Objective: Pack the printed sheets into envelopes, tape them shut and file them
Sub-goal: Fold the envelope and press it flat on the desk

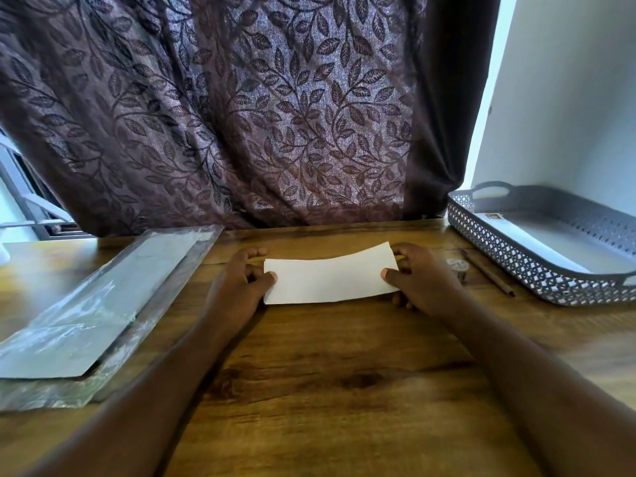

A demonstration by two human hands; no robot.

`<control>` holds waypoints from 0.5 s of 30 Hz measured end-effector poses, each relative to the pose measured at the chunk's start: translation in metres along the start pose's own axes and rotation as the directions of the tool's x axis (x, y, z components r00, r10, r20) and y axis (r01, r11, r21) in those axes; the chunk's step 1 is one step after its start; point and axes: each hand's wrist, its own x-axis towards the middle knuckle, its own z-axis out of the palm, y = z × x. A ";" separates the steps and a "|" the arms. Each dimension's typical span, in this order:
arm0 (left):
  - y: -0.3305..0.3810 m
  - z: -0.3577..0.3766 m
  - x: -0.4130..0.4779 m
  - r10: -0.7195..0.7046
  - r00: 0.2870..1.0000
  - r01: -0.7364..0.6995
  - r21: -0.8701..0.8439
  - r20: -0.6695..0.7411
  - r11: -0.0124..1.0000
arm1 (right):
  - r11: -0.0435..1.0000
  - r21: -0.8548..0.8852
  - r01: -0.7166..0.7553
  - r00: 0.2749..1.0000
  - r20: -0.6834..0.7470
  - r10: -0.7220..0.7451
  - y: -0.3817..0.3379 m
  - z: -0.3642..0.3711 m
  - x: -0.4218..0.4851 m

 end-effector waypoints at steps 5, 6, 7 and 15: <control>0.001 0.001 -0.003 0.067 0.998 -0.065 0.170 -0.004 0.983 | 0.965 -0.254 0.071 0.997 -0.001 -0.074 -0.003 0.003 -0.002; 0.001 0.002 -0.003 0.076 0.997 -0.073 0.200 -0.009 0.977 | 0.961 -0.267 0.072 0.997 0.003 -0.074 -0.002 0.004 -0.002; 0.000 0.003 -0.003 0.080 0.997 -0.076 0.224 -0.012 0.972 | 0.954 -0.291 0.072 0.997 0.007 -0.073 -0.002 0.004 -0.003; -0.007 0.006 0.001 0.151 0.987 -0.119 0.362 -0.061 0.925 | 0.934 -0.348 0.084 0.991 -0.070 -0.116 0.004 0.009 0.003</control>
